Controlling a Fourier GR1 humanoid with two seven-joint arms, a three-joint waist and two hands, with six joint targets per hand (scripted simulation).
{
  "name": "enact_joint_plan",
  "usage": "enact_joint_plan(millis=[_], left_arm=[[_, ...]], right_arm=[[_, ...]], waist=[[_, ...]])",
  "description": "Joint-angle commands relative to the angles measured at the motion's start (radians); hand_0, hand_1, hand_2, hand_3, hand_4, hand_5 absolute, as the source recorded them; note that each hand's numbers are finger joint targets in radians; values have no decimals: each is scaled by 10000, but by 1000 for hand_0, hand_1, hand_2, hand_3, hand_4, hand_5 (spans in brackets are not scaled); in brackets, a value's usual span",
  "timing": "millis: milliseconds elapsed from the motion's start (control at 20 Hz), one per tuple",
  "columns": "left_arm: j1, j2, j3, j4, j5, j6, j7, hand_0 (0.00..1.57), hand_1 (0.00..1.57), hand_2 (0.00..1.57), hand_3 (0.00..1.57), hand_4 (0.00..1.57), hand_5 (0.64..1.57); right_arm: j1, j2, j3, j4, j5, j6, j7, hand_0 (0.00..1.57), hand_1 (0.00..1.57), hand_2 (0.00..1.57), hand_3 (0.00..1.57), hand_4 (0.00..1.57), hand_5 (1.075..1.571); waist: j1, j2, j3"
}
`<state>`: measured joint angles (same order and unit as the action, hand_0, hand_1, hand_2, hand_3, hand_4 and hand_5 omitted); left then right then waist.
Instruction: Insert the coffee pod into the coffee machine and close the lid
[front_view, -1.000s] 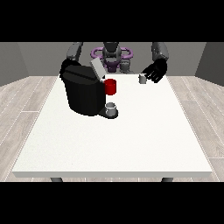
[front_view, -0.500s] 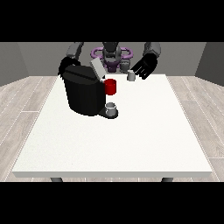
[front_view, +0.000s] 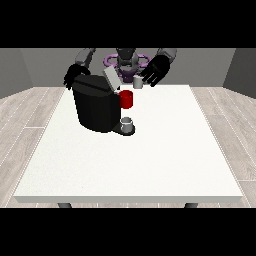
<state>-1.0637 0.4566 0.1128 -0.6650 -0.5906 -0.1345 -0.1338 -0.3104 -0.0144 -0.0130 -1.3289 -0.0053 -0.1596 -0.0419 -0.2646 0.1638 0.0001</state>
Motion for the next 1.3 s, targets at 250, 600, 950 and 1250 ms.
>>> enact_joint_plan(millis=[250,600,950,1250], left_arm=[[-1061,580,201,234,-247,-87,260,1281,1281,1306,1226,501,1571],[-846,-307,-25,326,-436,376,475,1292,1292,1315,1222,498,1571],[-942,99,210,556,-283,-84,-30,1260,1260,1298,1208,511,1571],[-1072,-257,21,452,-469,7,38,1185,1185,1262,1197,492,1571]], right_arm=[[-227,24,8,-395,-39,-2,-90,0,0,0,0,526,1571],[-573,-293,-349,-558,-281,134,126,0,0,0,0,537,1571],[-165,-220,-229,-810,-197,65,66,0,0,0,0,499,1571],[-219,-100,-124,-625,9,-166,112,0,0,0,0,481,1571]], waist=[[-483,703,0],[-482,805,1],[-526,882,-1],[-286,802,-2]])
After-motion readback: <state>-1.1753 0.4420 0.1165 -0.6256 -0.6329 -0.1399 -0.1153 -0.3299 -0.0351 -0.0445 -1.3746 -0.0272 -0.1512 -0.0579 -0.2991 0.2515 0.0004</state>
